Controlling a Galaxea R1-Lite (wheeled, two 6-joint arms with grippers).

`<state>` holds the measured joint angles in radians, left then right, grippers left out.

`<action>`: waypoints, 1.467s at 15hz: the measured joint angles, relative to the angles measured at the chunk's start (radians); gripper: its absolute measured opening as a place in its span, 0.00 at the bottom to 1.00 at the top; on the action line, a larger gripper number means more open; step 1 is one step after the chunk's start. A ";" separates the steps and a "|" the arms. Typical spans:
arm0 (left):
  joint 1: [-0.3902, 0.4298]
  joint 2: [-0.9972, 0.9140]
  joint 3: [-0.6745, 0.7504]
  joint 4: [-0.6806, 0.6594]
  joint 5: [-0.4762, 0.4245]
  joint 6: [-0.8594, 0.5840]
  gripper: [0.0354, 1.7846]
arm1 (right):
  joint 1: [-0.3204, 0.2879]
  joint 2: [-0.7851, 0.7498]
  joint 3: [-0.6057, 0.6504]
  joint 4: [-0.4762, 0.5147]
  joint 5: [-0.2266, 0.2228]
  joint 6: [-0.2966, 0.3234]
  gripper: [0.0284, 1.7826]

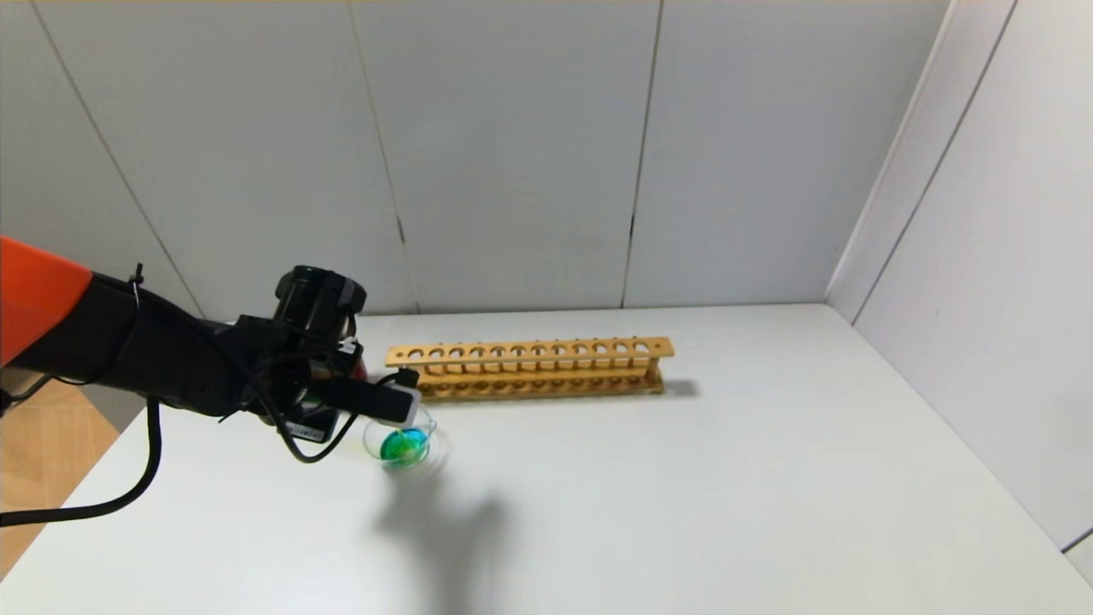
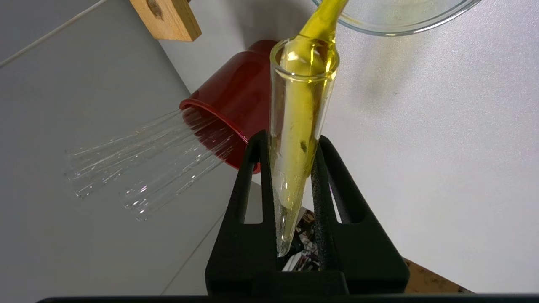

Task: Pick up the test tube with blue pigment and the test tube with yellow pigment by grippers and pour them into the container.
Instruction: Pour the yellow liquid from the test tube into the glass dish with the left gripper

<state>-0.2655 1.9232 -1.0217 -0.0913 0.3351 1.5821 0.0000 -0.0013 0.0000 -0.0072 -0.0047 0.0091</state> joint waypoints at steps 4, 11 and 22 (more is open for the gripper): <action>0.000 0.000 0.000 0.001 0.001 0.021 0.15 | 0.000 0.000 0.000 0.000 0.000 0.000 0.98; 0.000 0.016 -0.034 0.009 0.021 0.057 0.15 | 0.000 0.000 0.000 0.000 0.000 0.000 0.98; -0.036 0.025 -0.060 0.051 0.091 0.106 0.15 | 0.000 0.000 0.000 0.000 0.000 0.000 0.98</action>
<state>-0.3011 1.9479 -1.0815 -0.0398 0.4257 1.6881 0.0000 -0.0013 0.0000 -0.0072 -0.0047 0.0091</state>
